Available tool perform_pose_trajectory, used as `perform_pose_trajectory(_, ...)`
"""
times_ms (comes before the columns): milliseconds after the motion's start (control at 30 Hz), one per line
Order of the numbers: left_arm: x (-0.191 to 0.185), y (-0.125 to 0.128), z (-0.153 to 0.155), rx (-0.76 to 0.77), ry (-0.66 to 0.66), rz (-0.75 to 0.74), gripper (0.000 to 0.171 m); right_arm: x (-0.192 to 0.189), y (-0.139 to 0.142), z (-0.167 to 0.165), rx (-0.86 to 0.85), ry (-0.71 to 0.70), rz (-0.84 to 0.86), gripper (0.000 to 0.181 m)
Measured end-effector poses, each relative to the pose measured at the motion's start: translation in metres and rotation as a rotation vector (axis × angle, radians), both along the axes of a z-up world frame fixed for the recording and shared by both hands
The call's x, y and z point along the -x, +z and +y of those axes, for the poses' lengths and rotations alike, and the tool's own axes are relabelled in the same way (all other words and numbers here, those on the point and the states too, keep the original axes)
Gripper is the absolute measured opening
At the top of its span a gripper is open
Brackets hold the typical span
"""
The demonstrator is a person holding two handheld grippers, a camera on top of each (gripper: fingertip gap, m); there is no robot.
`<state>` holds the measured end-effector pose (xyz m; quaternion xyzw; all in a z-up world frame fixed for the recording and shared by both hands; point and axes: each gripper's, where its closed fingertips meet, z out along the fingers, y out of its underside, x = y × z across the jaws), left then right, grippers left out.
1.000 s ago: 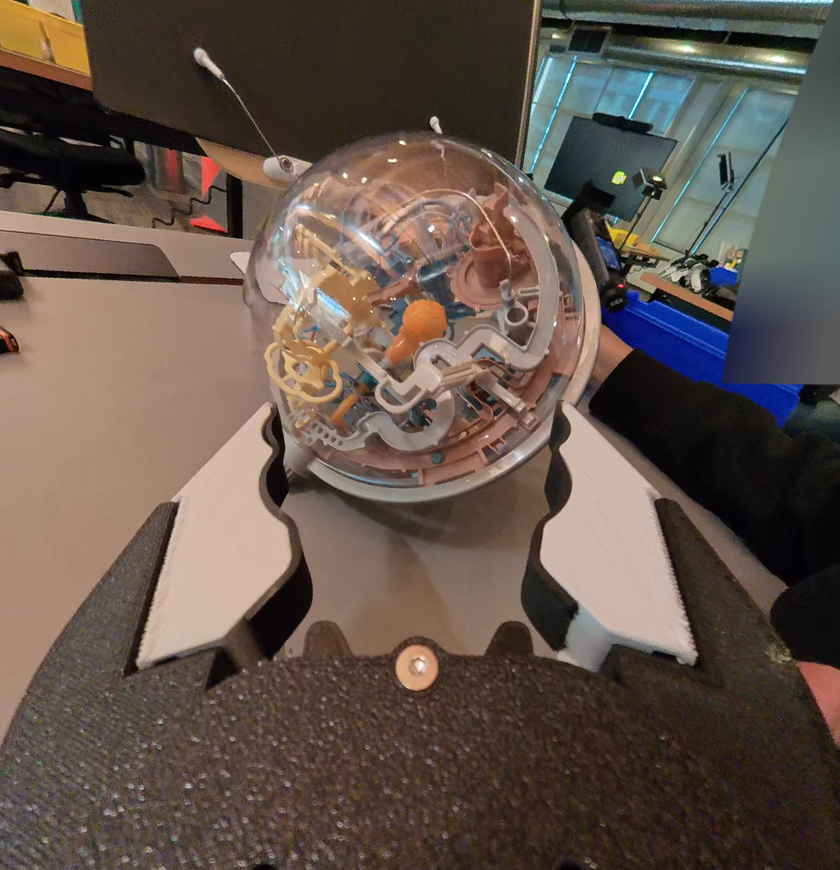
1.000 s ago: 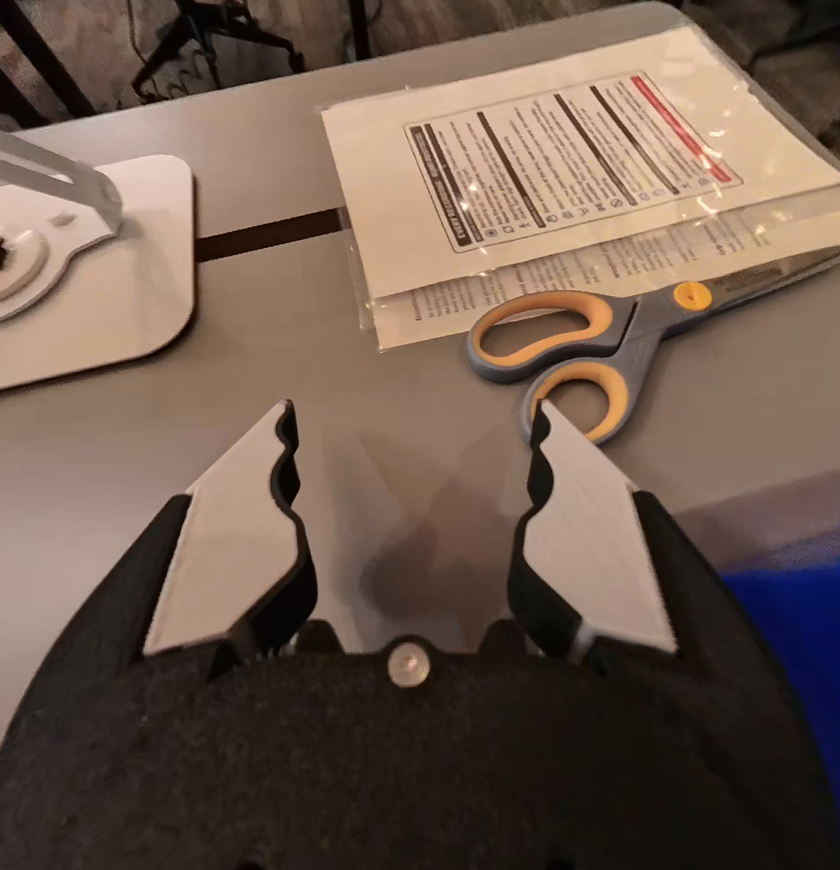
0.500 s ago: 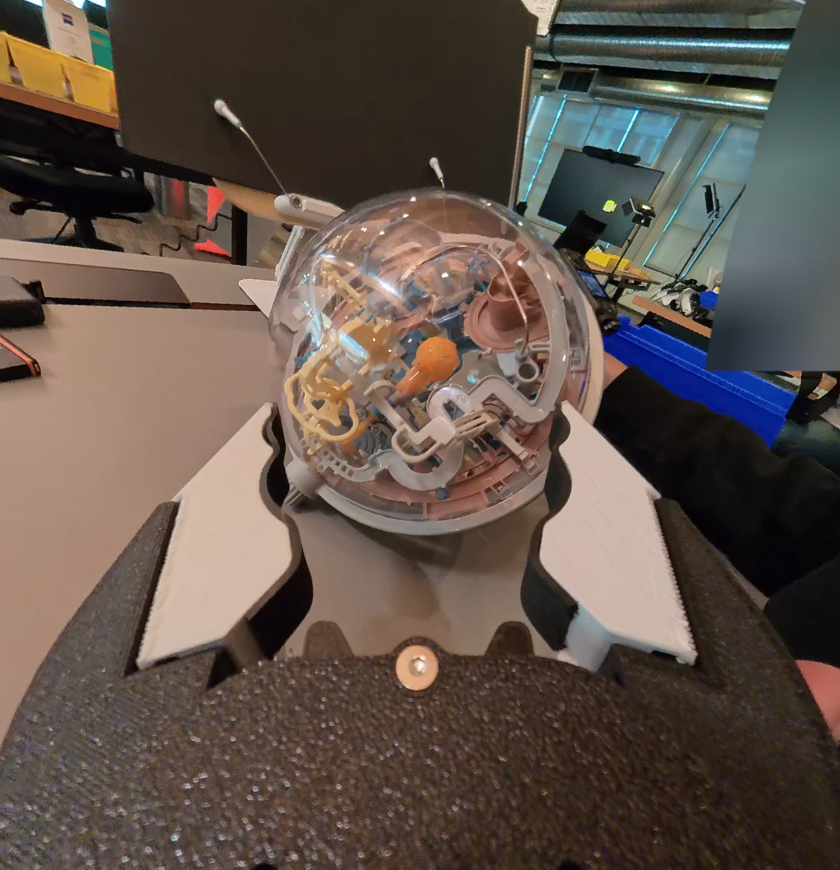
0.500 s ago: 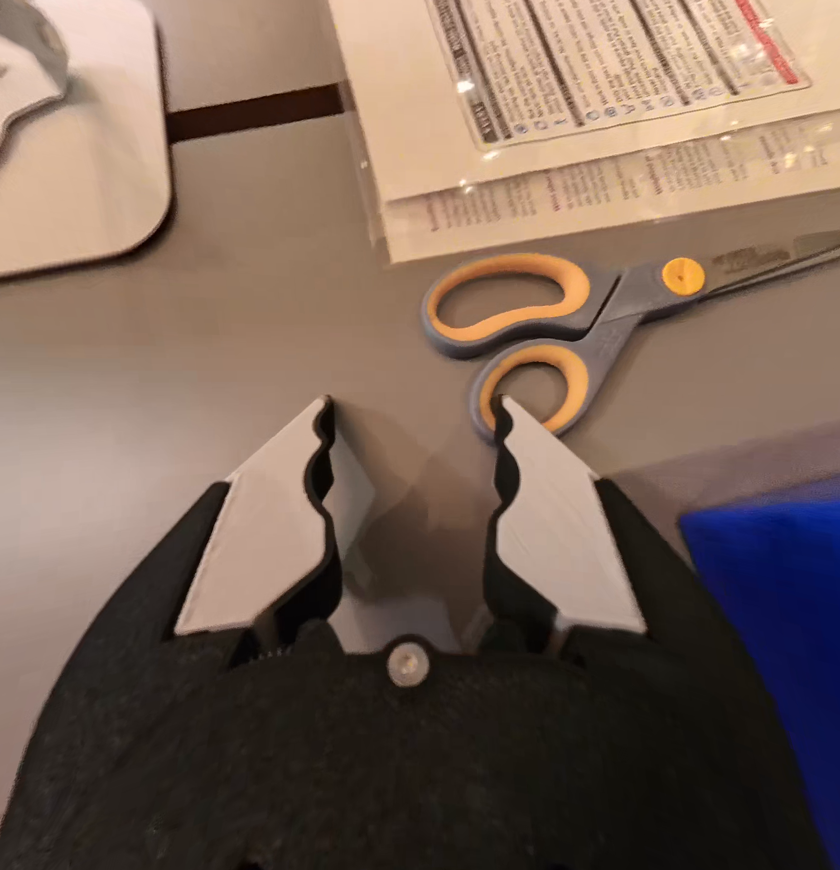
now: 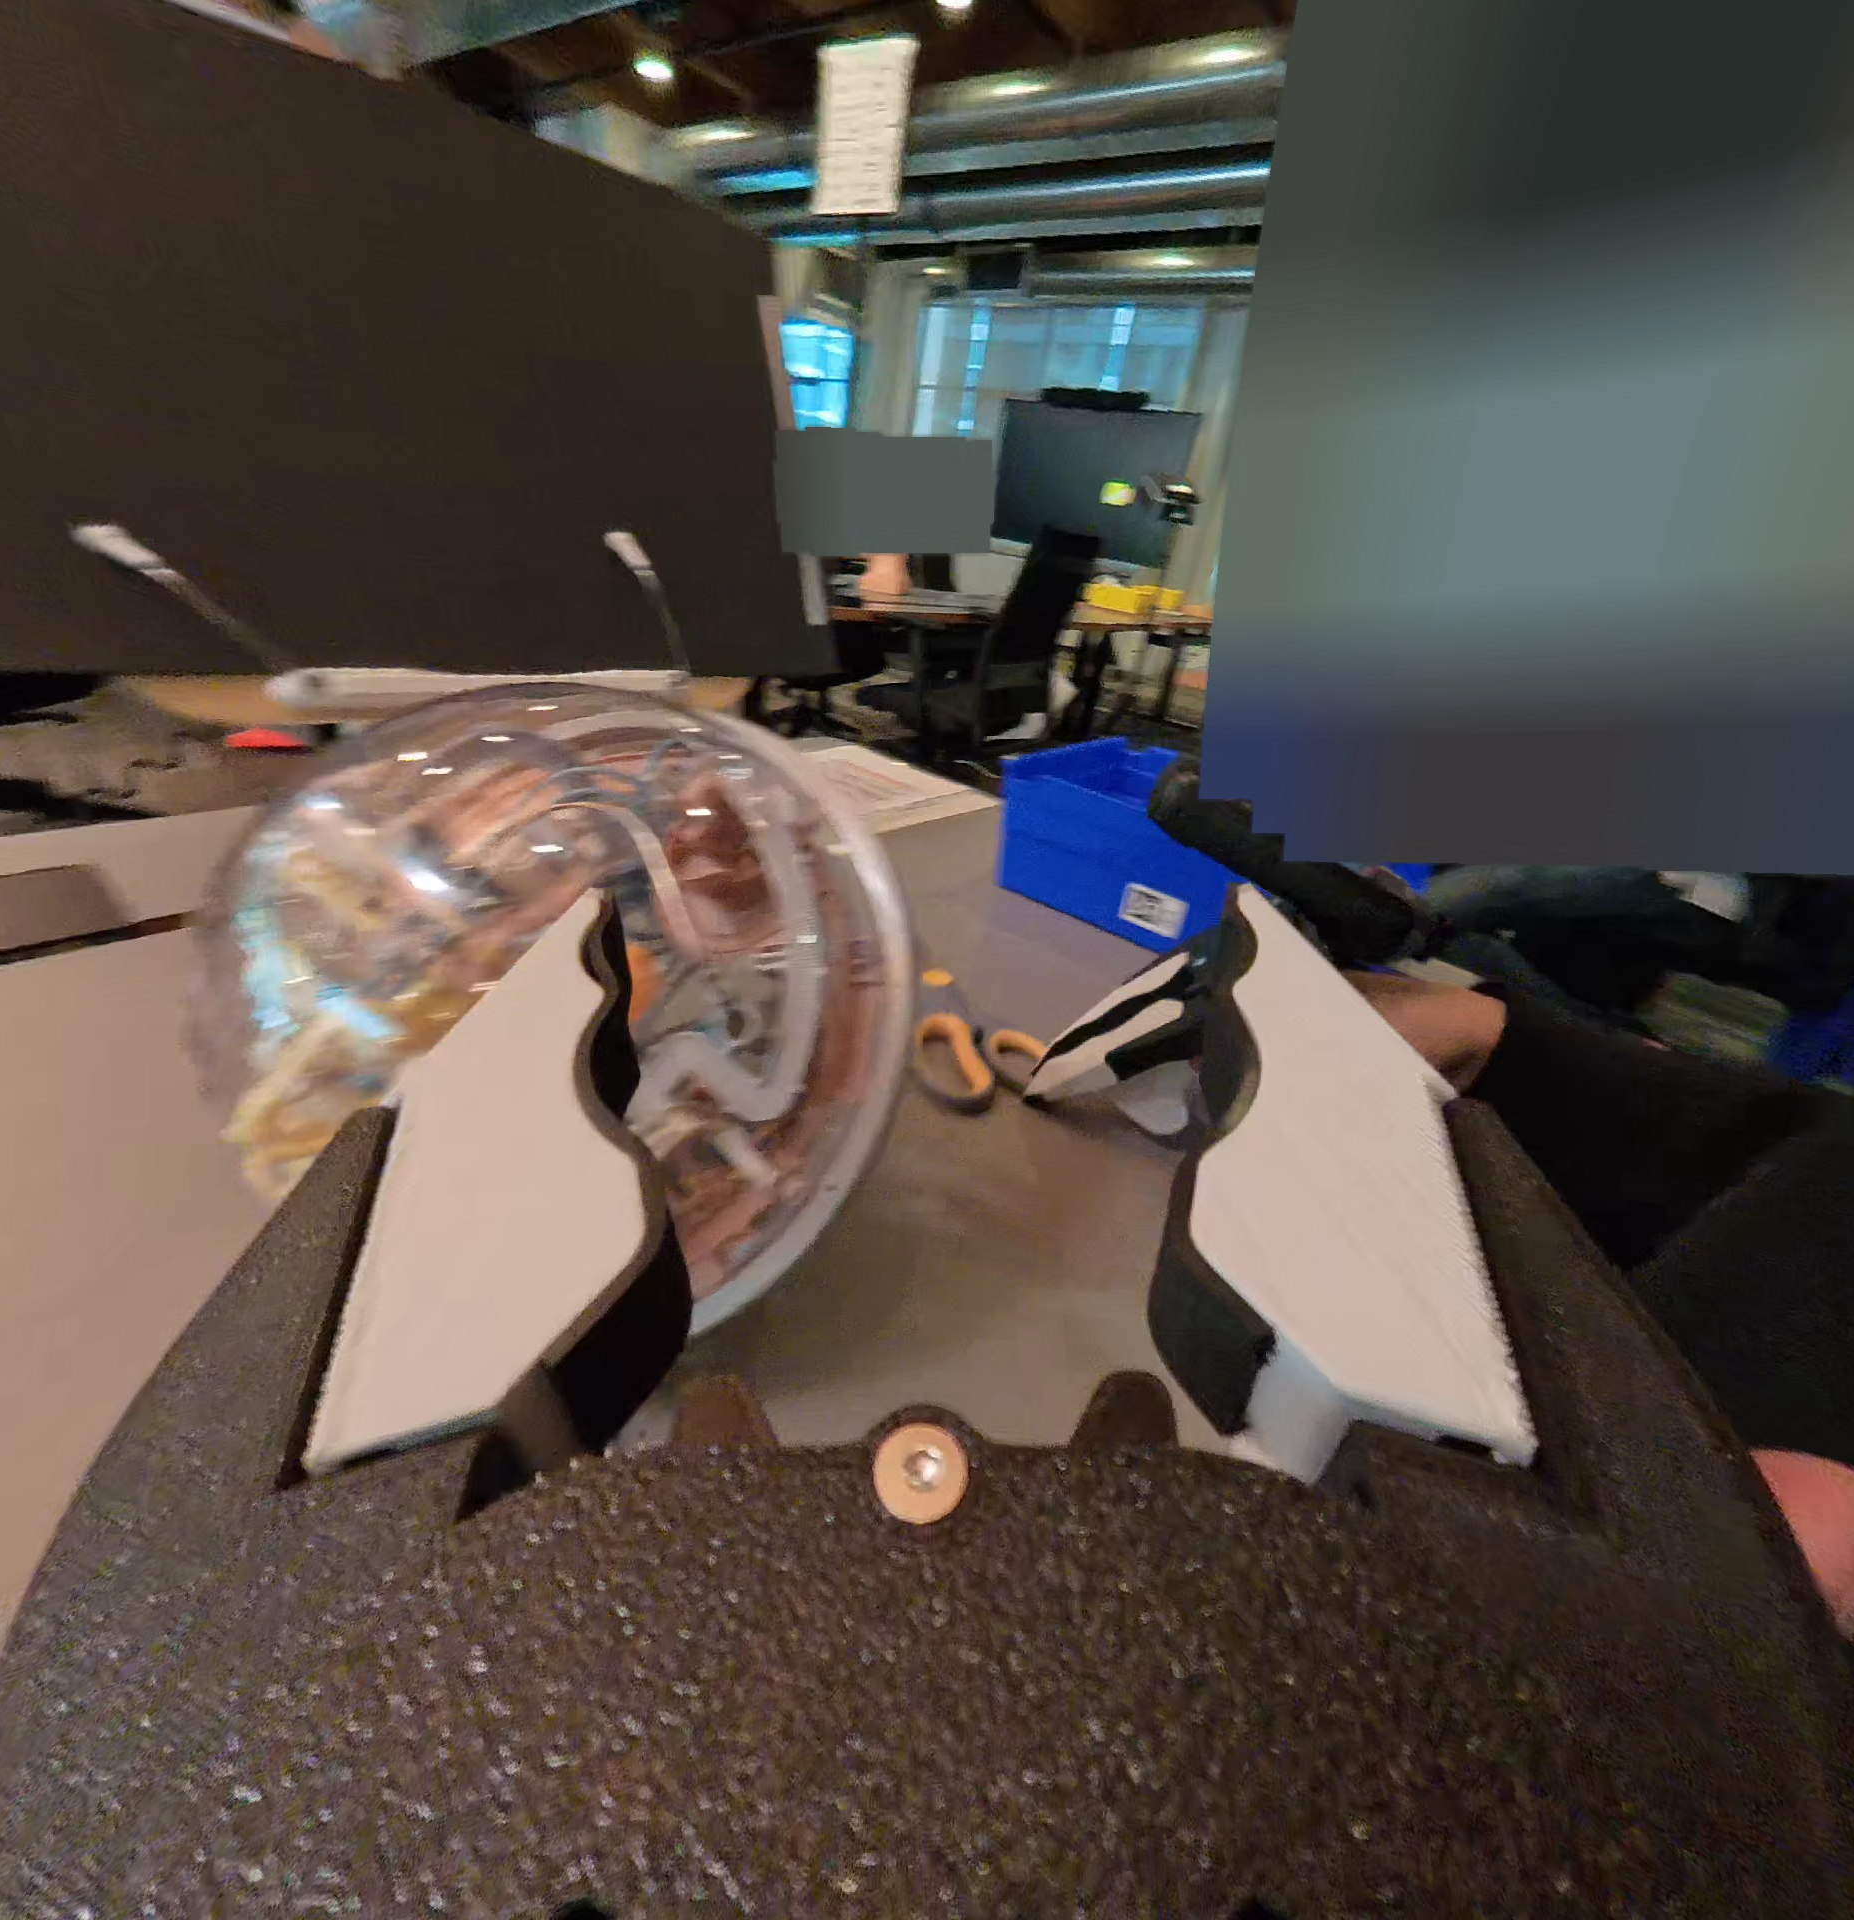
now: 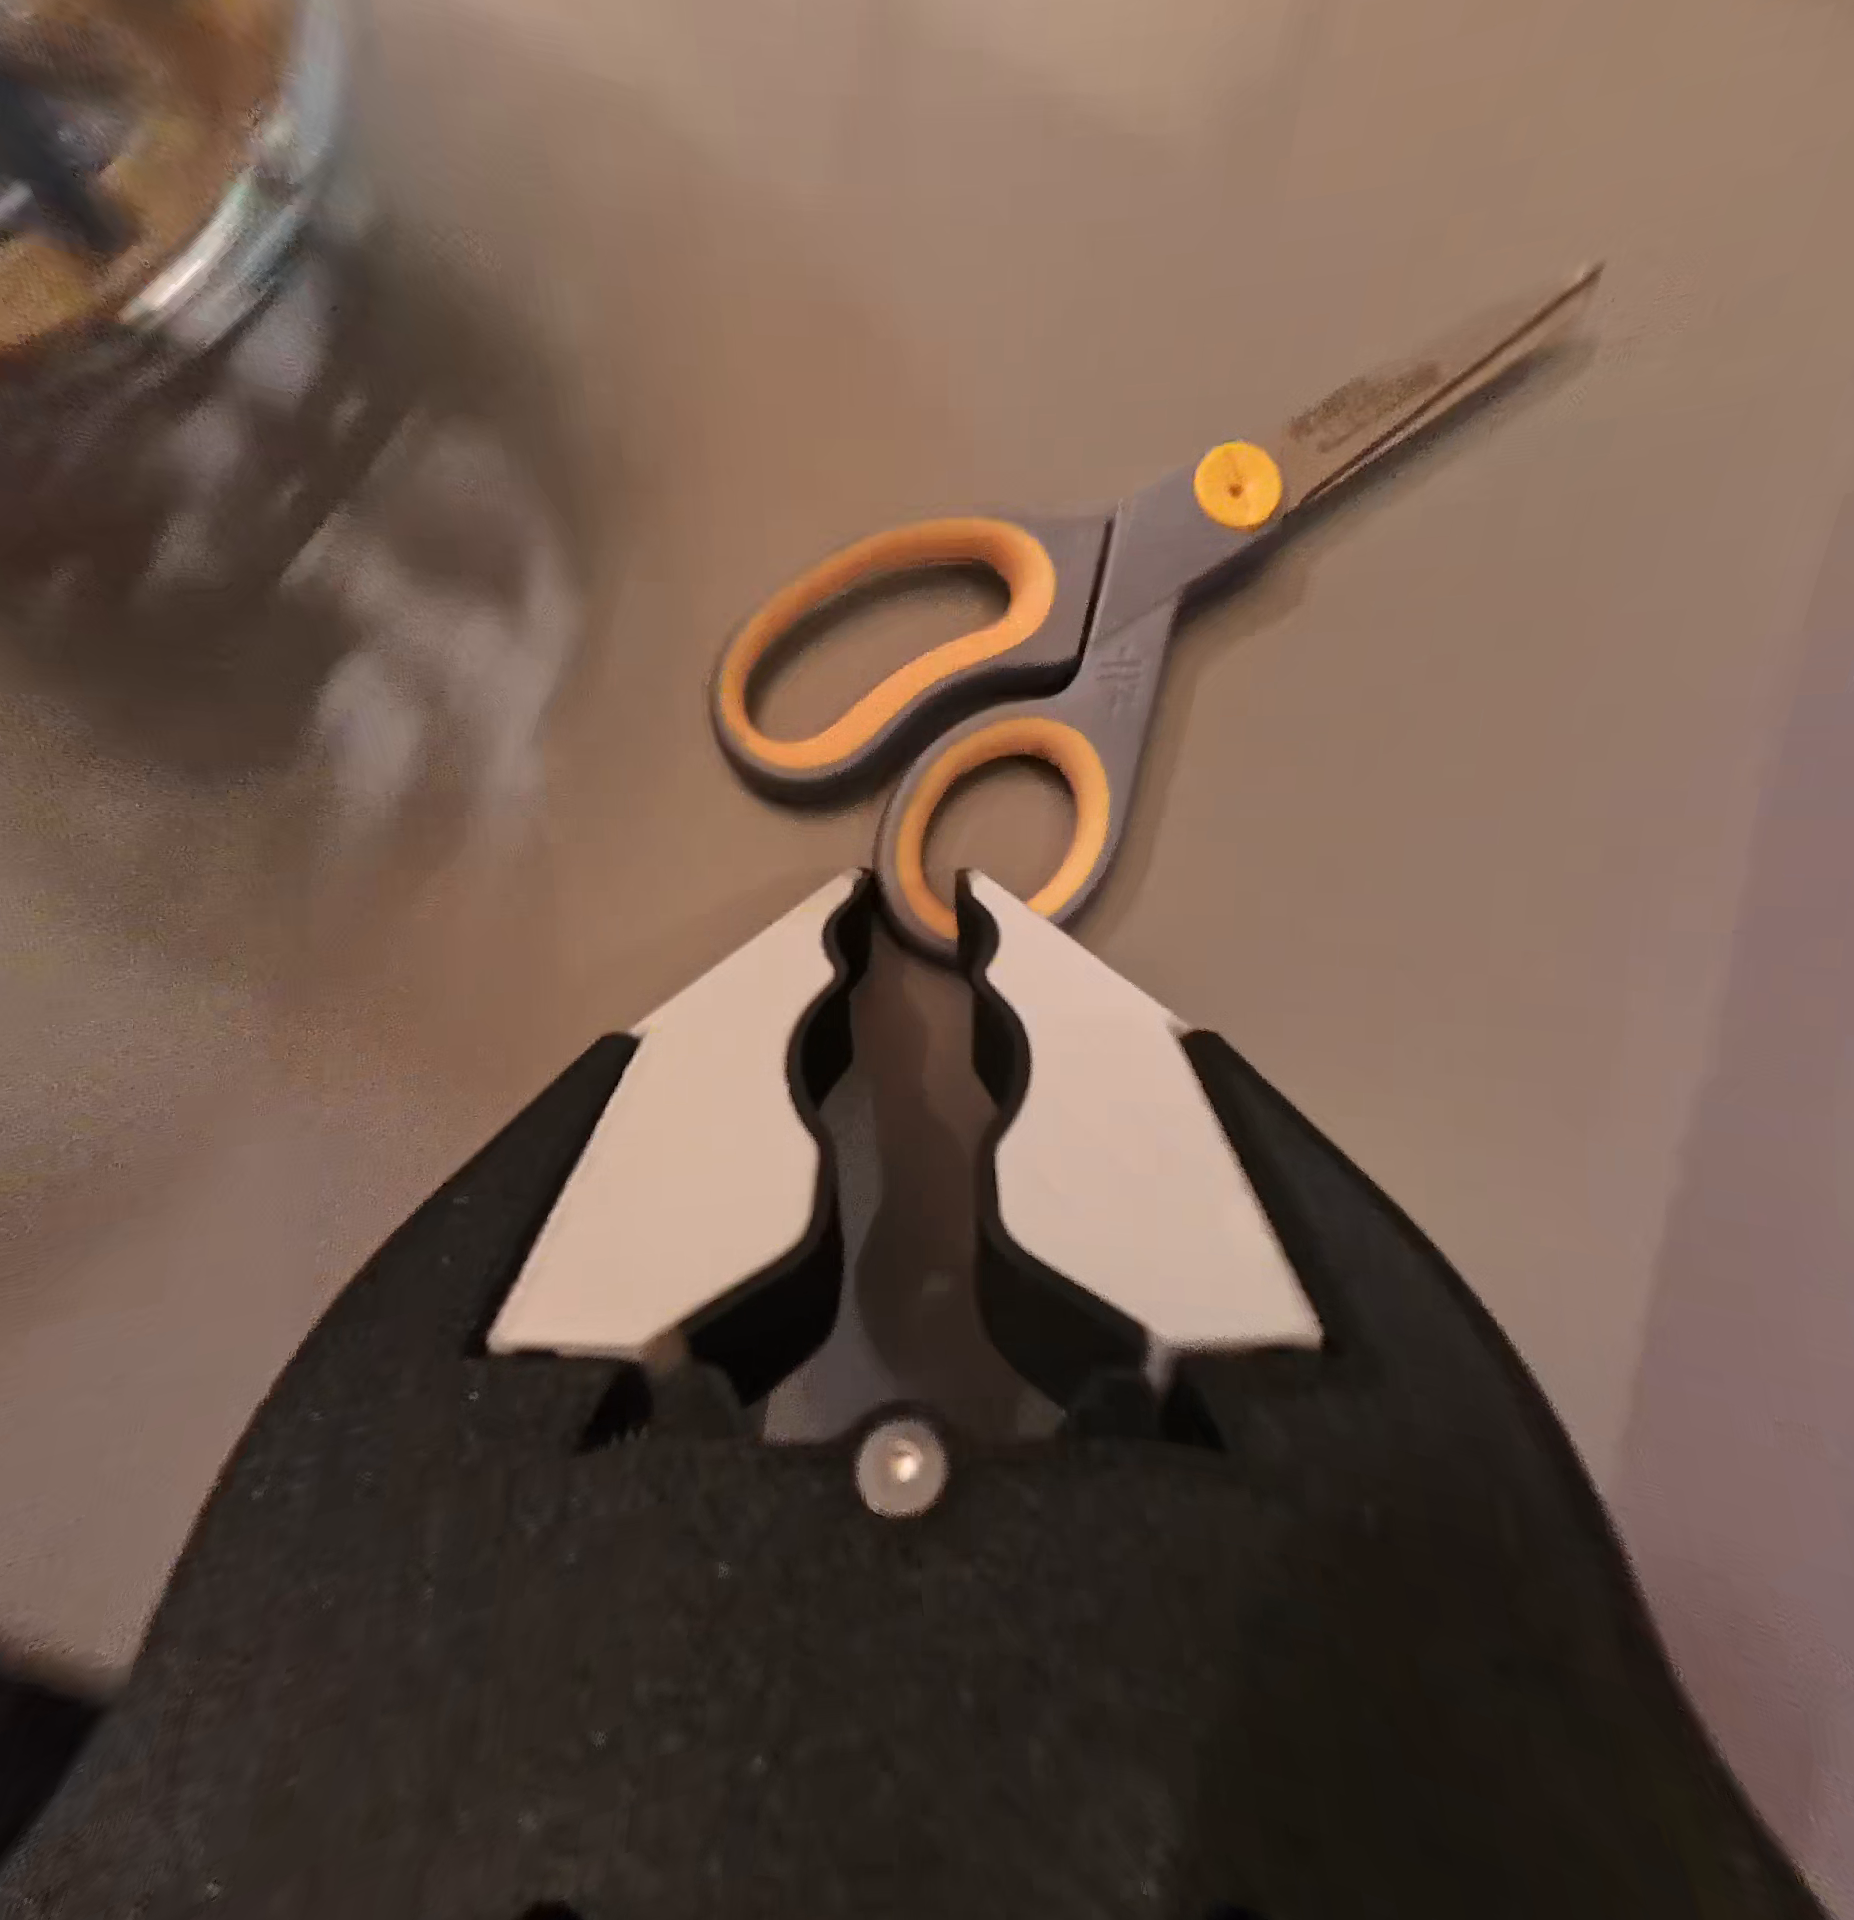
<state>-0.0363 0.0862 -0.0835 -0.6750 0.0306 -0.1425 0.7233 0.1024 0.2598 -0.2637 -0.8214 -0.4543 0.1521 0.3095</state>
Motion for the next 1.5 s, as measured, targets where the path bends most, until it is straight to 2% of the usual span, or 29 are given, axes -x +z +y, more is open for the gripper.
perform_pose_trajectory(67, -0.032, 0.000, -0.007, 0.000, -0.118, 0.014, 0.109, -0.024, -0.001, -0.033, 0.060, 0.081, -0.014, 0.016)
perform_pose_trajectory(200, -0.093, -0.012, -0.015, 0.007, -0.281, 0.063, 0.106, -0.076, -0.001, -0.067, 0.114, 0.162, -0.044, 0.017)
perform_pose_trajectory(333, -0.143, -0.043, -0.012, 0.082, -0.390, 0.145, 0.106, -0.111, -0.001, -0.068, 0.130, 0.104, -0.041, 0.018)
perform_pose_trajectory(467, -0.168, -0.059, -0.007, 0.134, -0.441, 0.144, 0.106, -0.113, 0.015, -0.068, 0.133, 0.025, 0.104, 0.017)
perform_pose_trajectory(633, -0.176, -0.074, 0.006, 0.194, -0.443, 0.121, 0.105, -0.110, 0.026, -0.070, 0.093, 0.012, 0.190, 0.019)
perform_pose_trajectory(800, -0.184, -0.082, 0.011, 0.231, -0.459, 0.104, 0.105, -0.090, 0.020, -0.073, 0.107, 0.020, 0.192, 0.055)
perform_pose_trajectory(867, -0.185, -0.083, 0.011, 0.235, -0.458, 0.108, 0.105, -0.090, 0.011, -0.067, 0.062, 0.007, 0.114, 0.057)
perform_pose_trajectory(967, -0.181, -0.085, 0.010, 0.235, -0.446, 0.114, 0.105, -0.093, -0.003, -0.065, 0.027, 0.010, 0.005, 0.054)
perform_pose_trajectory(1133, -0.175, -0.089, 0.009, 0.255, -0.446, 0.056, 0.104, -0.093, -0.003, -0.066, 0.021, 0.044, -0.028, 0.047)
perform_pose_trajectory(1167, -0.175, -0.091, 0.009, 0.260, -0.449, 0.042, 0.104, -0.092, -0.003, -0.066, 0.022, 0.059, -0.032, 0.044)
perform_pose_trajectory(1200, -0.174, -0.092, 0.008, 0.264, -0.449, 0.033, 0.104, -0.092, -0.003, -0.064, 0.010, 0.065, -0.042, 0.025)
perform_pose_trajectory(1300, -0.172, -0.097, 0.008, 0.274, -0.441, 0.030, 0.104, -0.090, -0.003, -0.063, 0.008, 0.094, -0.049, 0.024)
perform_pose_trajectory(1433, -0.165, -0.103, 0.013, 0.301, -0.412, 0.018, 0.104, -0.076, 0.005, -0.068, 0.045, 0.100, 0.116, 0.023)
perform_pose_trajectory(1500, -0.160, -0.108, 0.019, 0.348, -0.369, -0.037, 0.104, -0.068, 0.016, -0.074, 0.049, 0.117, 0.209, 0.023)
